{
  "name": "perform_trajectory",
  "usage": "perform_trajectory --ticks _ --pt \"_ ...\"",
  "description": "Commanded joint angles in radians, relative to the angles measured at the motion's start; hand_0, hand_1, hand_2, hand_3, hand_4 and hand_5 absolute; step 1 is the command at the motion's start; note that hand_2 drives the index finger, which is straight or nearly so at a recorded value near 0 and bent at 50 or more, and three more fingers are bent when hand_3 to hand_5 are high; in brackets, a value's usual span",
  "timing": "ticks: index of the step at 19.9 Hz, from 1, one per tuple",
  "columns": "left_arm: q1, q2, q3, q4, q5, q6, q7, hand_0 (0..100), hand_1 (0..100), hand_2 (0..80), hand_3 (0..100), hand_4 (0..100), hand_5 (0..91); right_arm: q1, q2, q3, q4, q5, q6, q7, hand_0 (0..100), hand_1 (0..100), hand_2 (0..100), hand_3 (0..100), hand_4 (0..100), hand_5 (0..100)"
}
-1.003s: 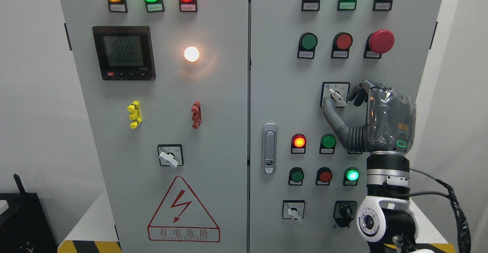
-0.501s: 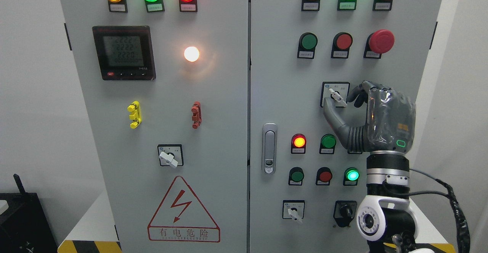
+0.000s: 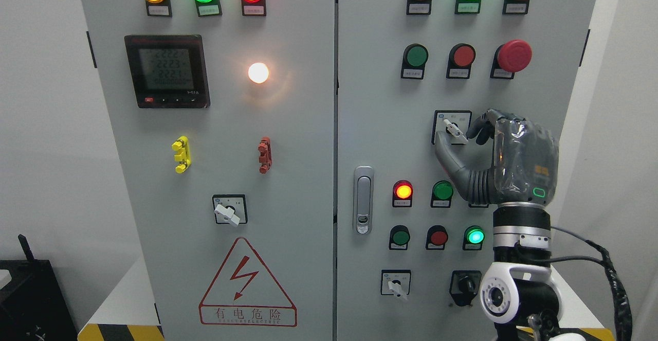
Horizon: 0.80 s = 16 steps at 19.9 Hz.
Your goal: Rotate and turn off gray switch
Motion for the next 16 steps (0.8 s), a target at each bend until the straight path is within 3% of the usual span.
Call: perform_trajectory --ticks 1,16 --pt "0.0 0.0 0.032 0.0 0.0 0.0 0.0 12 39 0.0 0 0 0.0 0.0 0.001 -0.001 0.01 0.0 0.002 0.001 20 33 63 77 72 83" --pt "0.0 0.001 0.032 0.0 0.0 0.0 0.0 12 39 0.0 0 0 0.0 -0.01 0.001 -0.002 0.018 0.0 0.002 0.001 20 31 65 79 73 84"
